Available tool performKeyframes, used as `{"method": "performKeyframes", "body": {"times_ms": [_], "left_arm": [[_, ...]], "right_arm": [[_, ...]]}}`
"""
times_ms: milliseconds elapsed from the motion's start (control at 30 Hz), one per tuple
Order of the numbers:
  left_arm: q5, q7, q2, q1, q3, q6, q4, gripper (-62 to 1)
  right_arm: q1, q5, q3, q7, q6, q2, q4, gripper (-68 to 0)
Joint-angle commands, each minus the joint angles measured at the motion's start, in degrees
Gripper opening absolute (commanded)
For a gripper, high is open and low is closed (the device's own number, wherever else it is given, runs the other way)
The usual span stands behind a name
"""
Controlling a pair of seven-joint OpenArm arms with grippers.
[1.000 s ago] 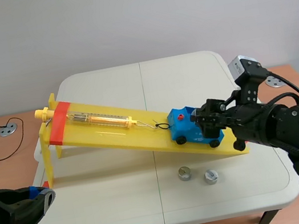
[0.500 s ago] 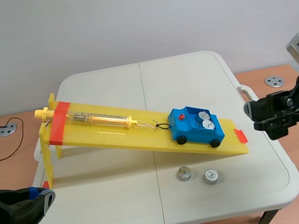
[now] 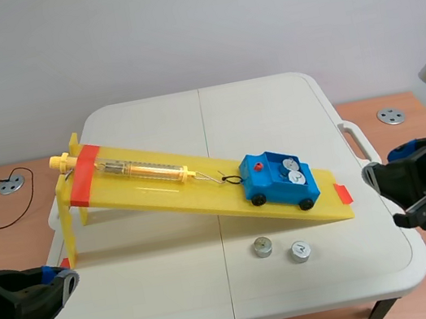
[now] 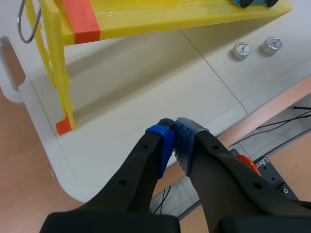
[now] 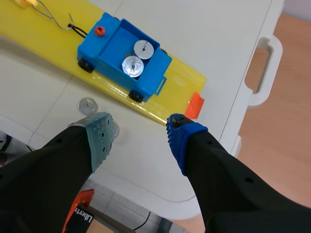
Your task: Place the four metal weights on the blue cart on the ramp.
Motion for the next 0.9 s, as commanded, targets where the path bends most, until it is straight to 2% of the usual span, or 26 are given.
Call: {"method": "performKeyframes", "body": {"times_ms": [0, 133, 333, 667, 867], "left_arm": [[-4.22, -4.94, 0.31, -0.83, -0.83, -0.55, 3.82, -57.5], [-4.24, -4.94, 0.28, -0.83, -0.83, -0.55, 3.82, -57.5], [-4.24, -4.85, 0.28, -0.83, -0.83, -0.55, 3.82, -57.5], [-4.24, -4.85, 0.31, -0.83, -0.83, -0.55, 3.82, -57.5], [-4.24, -4.85, 0.31, -0.83, -0.83, -0.55, 3.82, -57.5]], "right_arm": [[2.62, 1.86, -1.49, 6.91, 2.49, 0.76, 2.36, -40.9], [4.07, -4.85, -5.92, 9.60, -0.11, -1.14, -0.20, -40.9], [7.87, -11.98, -11.06, 13.35, -2.73, -3.78, -5.99, -40.9], [14.67, -19.89, -18.10, 18.78, -7.72, -7.85, -17.49, -41.0], [18.73, -23.41, -21.51, 21.77, -9.55, -10.38, -23.96, -41.0]]}}
